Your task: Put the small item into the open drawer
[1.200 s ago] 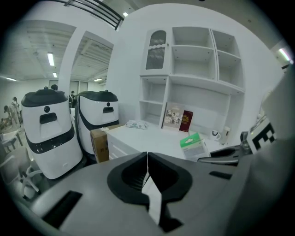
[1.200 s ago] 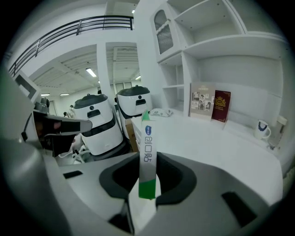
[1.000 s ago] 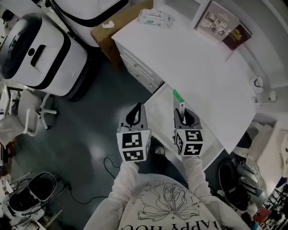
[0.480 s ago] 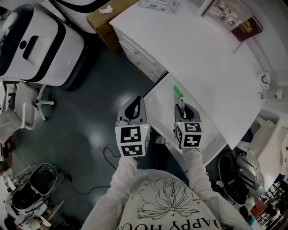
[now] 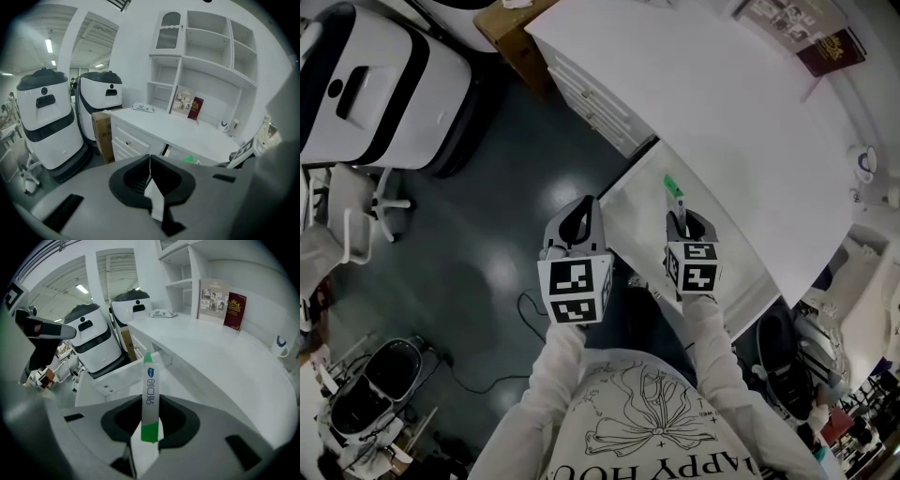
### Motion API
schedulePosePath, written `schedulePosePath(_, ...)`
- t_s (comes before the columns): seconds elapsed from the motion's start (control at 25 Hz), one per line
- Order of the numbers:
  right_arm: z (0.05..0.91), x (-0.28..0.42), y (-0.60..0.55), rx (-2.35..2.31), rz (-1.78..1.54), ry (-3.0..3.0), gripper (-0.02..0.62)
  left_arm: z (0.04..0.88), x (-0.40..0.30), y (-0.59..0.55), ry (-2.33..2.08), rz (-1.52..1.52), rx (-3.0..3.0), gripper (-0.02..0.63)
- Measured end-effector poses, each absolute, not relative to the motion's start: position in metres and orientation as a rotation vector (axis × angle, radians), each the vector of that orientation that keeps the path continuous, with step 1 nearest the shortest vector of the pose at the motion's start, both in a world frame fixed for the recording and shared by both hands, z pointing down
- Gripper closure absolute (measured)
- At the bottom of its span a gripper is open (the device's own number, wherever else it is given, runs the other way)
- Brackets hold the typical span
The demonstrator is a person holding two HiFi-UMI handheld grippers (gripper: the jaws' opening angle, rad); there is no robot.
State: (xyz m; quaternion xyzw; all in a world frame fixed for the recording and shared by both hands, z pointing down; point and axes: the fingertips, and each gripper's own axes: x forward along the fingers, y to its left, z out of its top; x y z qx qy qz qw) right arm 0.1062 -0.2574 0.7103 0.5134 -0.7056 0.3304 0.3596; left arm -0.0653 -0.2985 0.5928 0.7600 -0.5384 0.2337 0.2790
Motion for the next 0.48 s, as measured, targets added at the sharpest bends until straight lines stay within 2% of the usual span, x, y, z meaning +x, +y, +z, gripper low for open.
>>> schedulePosePath(0.48, 0.747, 0.110, -0.253, 1.288, 0.891, -1.733, 0.503, 0.606, -0.063, -0.308, -1.409, 0.627, 2.048, 0.600)
